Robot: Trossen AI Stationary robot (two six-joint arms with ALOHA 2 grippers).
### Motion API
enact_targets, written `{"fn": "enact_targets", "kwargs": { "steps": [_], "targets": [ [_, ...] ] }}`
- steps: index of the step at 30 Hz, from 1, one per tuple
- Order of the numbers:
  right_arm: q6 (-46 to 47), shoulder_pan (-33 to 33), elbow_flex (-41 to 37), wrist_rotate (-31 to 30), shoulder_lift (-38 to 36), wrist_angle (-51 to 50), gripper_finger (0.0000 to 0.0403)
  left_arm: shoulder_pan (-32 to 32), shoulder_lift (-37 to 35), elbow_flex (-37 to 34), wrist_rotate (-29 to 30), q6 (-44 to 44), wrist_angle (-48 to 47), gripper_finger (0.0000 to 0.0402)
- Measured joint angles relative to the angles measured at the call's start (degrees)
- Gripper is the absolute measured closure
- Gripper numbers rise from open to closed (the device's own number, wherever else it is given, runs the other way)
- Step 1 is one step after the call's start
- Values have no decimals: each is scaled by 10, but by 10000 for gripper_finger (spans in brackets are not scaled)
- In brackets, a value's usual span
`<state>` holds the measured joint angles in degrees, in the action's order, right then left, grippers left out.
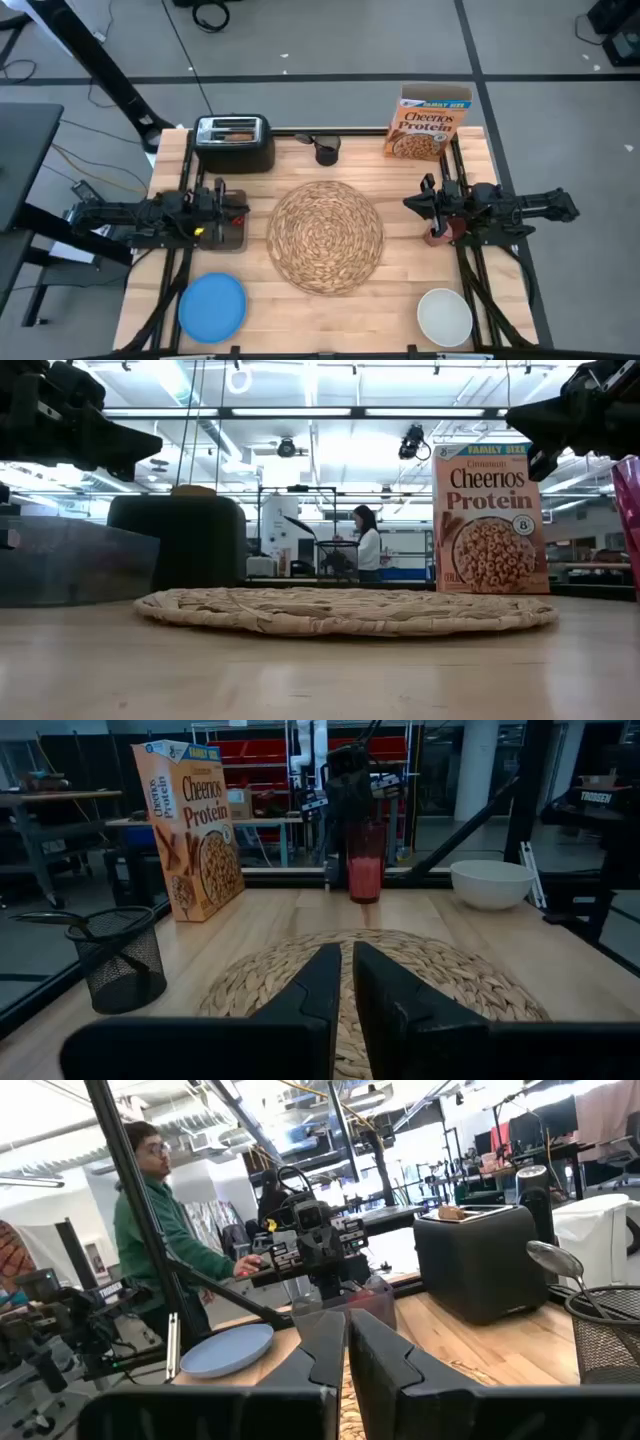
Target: Arrange a breakfast setting
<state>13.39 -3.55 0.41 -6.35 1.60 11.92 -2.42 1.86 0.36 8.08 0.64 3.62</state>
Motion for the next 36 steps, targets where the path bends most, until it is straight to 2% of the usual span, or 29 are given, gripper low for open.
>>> {"fn": "enact_targets", "kwargs": {
  "steps": [36],
  "targets": [
    [0, 0, 0, 0, 0, 0, 375, 0, 0, 0, 0, 0, 0, 361]
  ]
}}
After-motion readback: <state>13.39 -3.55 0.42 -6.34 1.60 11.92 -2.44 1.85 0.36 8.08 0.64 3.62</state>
